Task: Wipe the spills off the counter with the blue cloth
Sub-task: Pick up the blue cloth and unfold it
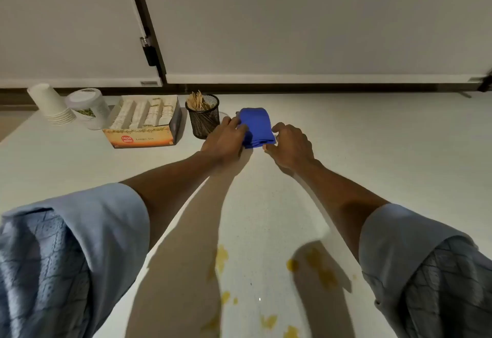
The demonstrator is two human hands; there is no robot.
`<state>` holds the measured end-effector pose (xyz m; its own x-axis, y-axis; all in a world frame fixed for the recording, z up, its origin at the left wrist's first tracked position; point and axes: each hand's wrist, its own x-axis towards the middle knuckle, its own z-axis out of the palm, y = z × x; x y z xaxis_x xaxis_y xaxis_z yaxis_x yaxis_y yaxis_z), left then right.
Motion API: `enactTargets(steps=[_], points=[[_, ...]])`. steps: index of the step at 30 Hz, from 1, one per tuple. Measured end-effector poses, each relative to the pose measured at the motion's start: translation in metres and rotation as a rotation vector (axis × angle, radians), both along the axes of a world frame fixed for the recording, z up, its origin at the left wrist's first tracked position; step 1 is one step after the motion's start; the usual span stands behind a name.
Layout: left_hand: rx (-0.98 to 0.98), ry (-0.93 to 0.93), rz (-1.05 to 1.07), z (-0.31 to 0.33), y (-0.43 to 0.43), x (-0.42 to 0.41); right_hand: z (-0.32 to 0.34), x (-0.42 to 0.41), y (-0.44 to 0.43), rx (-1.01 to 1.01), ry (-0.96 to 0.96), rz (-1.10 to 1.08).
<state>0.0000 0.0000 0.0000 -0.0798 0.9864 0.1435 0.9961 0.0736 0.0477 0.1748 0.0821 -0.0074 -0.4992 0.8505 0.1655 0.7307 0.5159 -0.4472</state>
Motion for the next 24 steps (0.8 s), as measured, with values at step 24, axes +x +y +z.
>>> enactTargets(steps=[24], points=[[0.146, -0.563, 0.03, 0.08, -0.083, 0.034, 0.09, 0.007, -0.073, -0.191, 0.562, -0.042]])
